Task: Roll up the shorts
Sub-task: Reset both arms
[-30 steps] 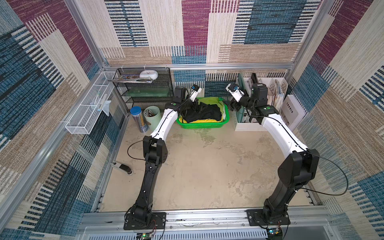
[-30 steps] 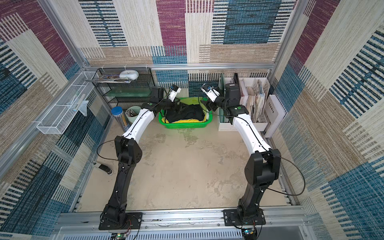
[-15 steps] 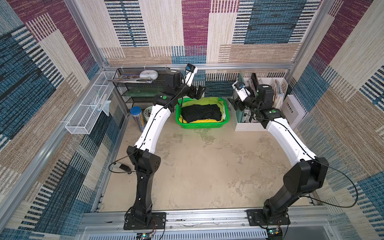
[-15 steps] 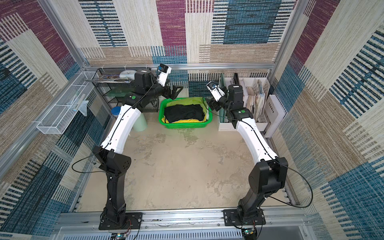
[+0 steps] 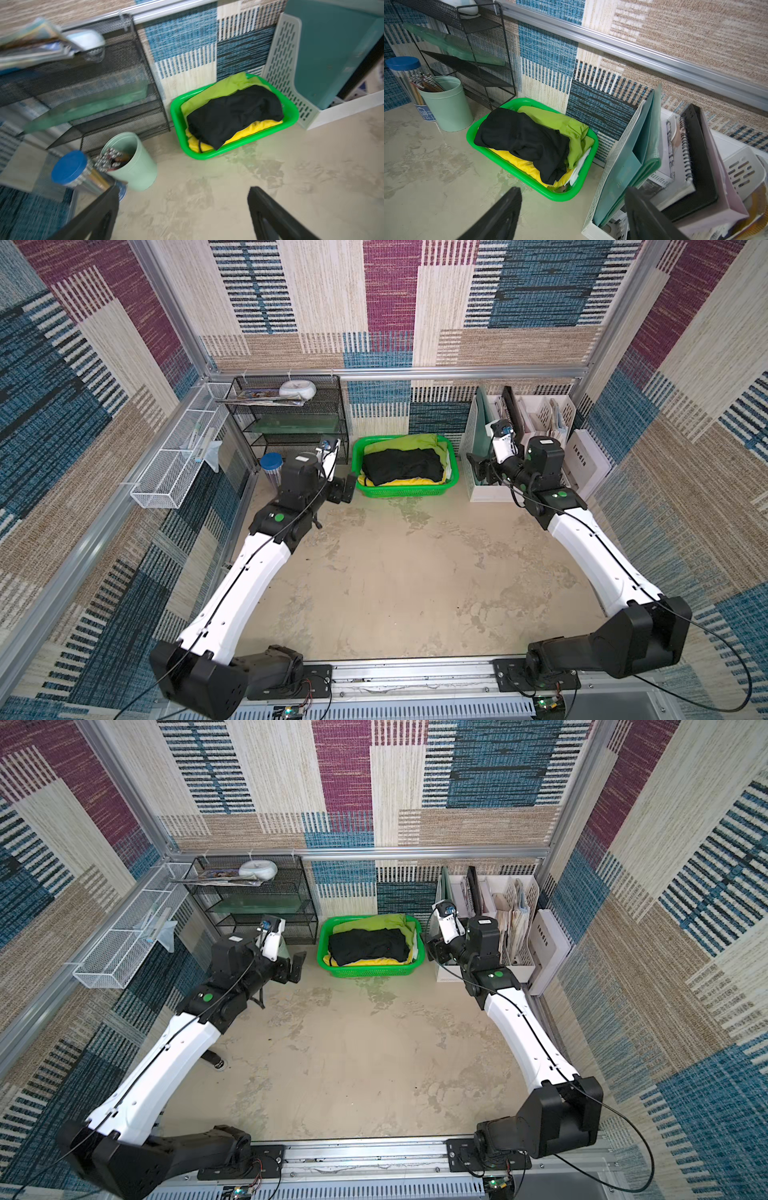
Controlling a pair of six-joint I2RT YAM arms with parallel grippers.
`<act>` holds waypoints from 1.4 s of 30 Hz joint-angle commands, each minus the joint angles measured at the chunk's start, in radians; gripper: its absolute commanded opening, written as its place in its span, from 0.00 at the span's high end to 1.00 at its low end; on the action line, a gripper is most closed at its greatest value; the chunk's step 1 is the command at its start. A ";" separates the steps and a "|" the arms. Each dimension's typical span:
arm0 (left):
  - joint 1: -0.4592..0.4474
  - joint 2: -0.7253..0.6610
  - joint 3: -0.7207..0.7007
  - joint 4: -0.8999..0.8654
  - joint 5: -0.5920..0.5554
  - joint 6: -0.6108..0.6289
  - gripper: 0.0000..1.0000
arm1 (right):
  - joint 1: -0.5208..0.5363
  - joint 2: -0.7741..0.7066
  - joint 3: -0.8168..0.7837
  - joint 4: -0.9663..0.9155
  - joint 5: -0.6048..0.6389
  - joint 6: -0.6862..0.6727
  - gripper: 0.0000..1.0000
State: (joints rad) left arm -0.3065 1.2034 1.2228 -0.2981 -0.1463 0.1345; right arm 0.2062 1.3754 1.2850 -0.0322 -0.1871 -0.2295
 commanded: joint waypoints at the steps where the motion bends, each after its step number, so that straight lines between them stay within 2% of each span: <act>1: 0.026 -0.103 -0.177 0.165 -0.198 -0.033 0.00 | 0.002 -0.042 -0.056 0.027 0.012 0.037 0.17; 7: 0.103 -0.211 -0.538 0.352 -0.205 -0.099 0.00 | -0.001 -0.132 -0.206 0.072 0.042 0.053 0.16; 10: 0.107 -0.207 -0.693 0.555 -0.251 -0.098 0.01 | 0.001 -0.188 -0.301 0.124 0.081 0.085 0.16; 13: 0.146 -0.146 -0.795 0.750 -0.231 -0.116 0.02 | -0.002 -0.243 -0.395 0.183 0.129 0.091 0.16; 16: 0.168 -0.029 -0.802 0.776 -0.288 -0.146 0.05 | -0.002 -0.273 -0.505 0.271 0.233 0.096 0.16; 19: 0.175 0.031 -0.836 0.854 -0.286 -0.143 0.06 | -0.006 -0.291 -0.637 0.396 0.337 0.129 0.15; 23: 0.209 0.102 -0.854 0.954 -0.239 -0.144 0.08 | -0.012 -0.303 -0.769 0.517 0.414 0.163 0.15; 27: 0.257 0.144 -0.859 1.024 -0.116 -0.149 0.08 | -0.014 -0.296 -0.823 0.564 0.462 0.148 0.15; 32: 0.305 0.318 -0.867 1.204 -0.022 -0.163 0.09 | -0.024 -0.276 -0.892 0.686 0.554 0.162 0.14; 34: 0.307 0.310 -0.825 1.112 0.020 -0.154 0.08 | -0.023 -0.264 -0.922 0.728 0.581 0.161 0.14; 37: 0.310 0.321 -0.792 1.065 0.070 -0.139 0.08 | -0.028 -0.235 -0.968 0.814 0.617 0.171 0.14; 41: 0.313 0.327 -0.792 1.077 0.073 -0.138 0.07 | -0.036 -0.168 -0.983 0.880 0.630 0.180 0.14; 42: 0.313 0.324 -0.790 1.067 0.073 -0.139 0.01 | -0.039 -0.153 -0.987 0.900 0.626 0.180 0.14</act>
State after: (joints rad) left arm 0.0044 1.5280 0.4267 0.7597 -0.1043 -0.0135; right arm 0.1699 1.1973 0.3058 0.7506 0.4122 -0.0650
